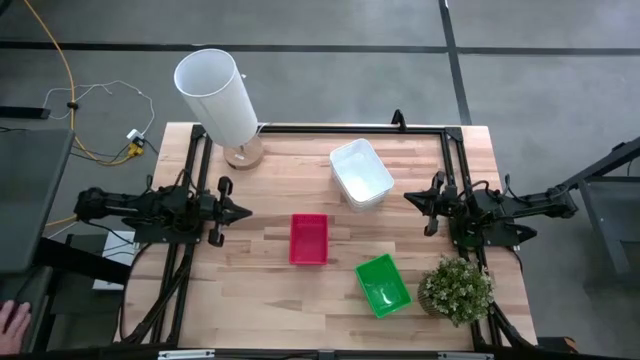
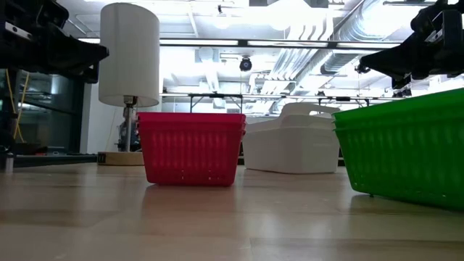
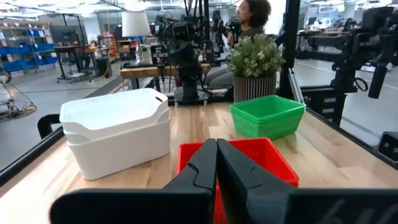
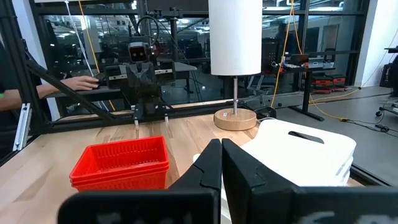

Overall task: Stack baskets by color
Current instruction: Return to Home Position

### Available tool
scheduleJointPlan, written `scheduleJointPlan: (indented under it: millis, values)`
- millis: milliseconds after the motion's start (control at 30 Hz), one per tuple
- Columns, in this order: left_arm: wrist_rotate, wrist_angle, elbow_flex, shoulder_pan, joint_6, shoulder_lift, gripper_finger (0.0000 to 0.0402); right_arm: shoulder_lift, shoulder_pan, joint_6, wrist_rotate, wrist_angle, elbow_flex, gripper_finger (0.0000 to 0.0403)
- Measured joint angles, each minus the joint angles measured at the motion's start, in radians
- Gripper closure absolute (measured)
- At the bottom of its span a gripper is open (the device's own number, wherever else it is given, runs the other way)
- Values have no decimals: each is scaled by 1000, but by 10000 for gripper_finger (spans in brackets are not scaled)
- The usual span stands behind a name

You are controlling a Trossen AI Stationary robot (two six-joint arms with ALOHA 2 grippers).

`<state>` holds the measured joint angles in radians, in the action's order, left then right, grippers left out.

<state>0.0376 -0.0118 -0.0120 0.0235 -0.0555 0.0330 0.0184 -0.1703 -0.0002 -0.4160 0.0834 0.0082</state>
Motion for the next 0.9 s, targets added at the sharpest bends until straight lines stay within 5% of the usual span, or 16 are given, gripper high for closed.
scheduleJointPlan:
  millis: [900]
  values:
    - [0,-1,0,0,0,14,401,0,0,0,0,0,0,402]
